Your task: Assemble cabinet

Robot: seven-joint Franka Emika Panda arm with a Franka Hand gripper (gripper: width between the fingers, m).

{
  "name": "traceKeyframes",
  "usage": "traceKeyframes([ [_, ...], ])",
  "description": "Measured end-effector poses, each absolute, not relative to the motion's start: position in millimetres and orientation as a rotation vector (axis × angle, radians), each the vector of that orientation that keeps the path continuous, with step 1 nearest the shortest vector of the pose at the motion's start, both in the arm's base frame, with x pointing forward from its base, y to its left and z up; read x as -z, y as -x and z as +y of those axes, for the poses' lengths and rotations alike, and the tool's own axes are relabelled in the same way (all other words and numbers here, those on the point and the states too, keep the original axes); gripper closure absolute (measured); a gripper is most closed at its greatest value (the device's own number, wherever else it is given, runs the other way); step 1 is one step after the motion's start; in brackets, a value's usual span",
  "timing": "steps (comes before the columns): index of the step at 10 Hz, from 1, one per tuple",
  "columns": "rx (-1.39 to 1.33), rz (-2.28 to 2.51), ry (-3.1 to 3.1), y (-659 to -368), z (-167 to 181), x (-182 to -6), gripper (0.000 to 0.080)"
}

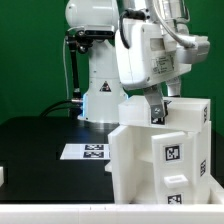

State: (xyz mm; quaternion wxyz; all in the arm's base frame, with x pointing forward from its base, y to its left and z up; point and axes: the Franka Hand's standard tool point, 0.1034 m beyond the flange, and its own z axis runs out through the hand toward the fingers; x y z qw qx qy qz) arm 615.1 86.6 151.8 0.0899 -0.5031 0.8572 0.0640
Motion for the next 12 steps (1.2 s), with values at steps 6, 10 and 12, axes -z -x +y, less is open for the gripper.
traceKeyframes([
  [6,-0.186,2.541,1.459,-618.5,96.6,-154.4,0.0245],
  [10,-0.182,2.517,1.499,-618.1,97.2,-153.2,0.0183],
  [12,-0.182,2.515,1.506,-617.9,97.5,-152.5,0.0153],
])
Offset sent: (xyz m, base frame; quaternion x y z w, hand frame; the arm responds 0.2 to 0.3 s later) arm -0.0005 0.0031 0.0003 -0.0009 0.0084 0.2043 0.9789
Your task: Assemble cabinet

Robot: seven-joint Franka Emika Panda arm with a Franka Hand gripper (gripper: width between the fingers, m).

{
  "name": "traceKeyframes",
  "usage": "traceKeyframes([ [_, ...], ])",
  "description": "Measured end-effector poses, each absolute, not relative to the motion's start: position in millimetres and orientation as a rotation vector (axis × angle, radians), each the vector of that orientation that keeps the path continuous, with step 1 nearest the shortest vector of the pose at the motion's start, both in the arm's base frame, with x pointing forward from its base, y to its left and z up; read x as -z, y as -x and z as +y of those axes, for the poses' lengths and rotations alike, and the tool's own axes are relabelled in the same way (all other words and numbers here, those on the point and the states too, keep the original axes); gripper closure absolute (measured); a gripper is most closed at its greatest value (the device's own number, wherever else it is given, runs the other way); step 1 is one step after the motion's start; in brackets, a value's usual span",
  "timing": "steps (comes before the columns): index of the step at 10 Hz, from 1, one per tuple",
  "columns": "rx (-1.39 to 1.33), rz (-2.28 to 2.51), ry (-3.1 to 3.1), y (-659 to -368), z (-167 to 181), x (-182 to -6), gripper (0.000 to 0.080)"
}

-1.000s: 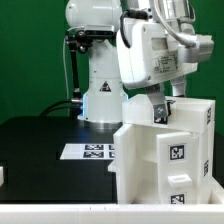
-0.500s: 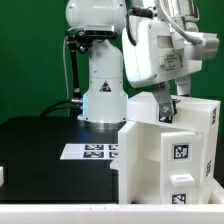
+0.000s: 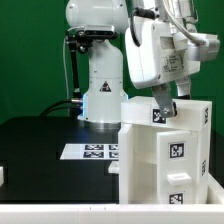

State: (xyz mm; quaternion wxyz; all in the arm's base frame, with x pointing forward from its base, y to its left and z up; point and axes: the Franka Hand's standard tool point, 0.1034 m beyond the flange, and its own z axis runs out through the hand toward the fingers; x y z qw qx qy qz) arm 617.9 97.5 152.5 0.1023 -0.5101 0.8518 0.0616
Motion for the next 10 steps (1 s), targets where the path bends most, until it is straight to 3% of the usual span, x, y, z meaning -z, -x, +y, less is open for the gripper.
traceKeyframes([
  [2,-0.182,2.511,1.510,-618,98,-153.0,0.0151],
  [7,-0.190,2.424,1.523,-629,105,-209.2,0.0151],
  [10,-0.189,2.421,1.534,-629,105,-206.3,0.0151],
])
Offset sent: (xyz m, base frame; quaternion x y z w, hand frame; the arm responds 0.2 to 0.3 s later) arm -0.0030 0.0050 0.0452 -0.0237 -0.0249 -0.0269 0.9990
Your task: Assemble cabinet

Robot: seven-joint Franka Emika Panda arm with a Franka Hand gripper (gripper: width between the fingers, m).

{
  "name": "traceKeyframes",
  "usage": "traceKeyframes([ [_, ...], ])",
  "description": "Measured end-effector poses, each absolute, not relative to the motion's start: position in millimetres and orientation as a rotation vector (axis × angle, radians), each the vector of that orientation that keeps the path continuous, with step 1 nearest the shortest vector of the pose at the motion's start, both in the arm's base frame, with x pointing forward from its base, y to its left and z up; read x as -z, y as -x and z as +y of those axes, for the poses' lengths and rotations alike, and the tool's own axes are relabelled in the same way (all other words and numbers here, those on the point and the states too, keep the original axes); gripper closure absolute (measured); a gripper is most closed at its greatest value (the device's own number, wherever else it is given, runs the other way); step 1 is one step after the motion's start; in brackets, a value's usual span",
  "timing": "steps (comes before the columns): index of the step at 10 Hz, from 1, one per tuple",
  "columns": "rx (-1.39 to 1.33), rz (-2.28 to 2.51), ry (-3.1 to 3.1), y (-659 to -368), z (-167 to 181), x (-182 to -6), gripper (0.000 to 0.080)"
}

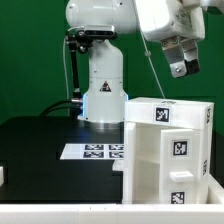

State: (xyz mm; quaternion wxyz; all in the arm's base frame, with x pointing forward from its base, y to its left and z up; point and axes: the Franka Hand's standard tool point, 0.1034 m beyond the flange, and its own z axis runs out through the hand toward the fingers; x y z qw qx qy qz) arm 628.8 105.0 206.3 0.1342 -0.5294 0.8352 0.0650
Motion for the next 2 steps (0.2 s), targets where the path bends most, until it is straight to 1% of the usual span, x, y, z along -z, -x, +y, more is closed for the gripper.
traceKeyframes([
  [2,-0.189,2.420,1.537,-628.6,105.1,-205.6,0.0151],
])
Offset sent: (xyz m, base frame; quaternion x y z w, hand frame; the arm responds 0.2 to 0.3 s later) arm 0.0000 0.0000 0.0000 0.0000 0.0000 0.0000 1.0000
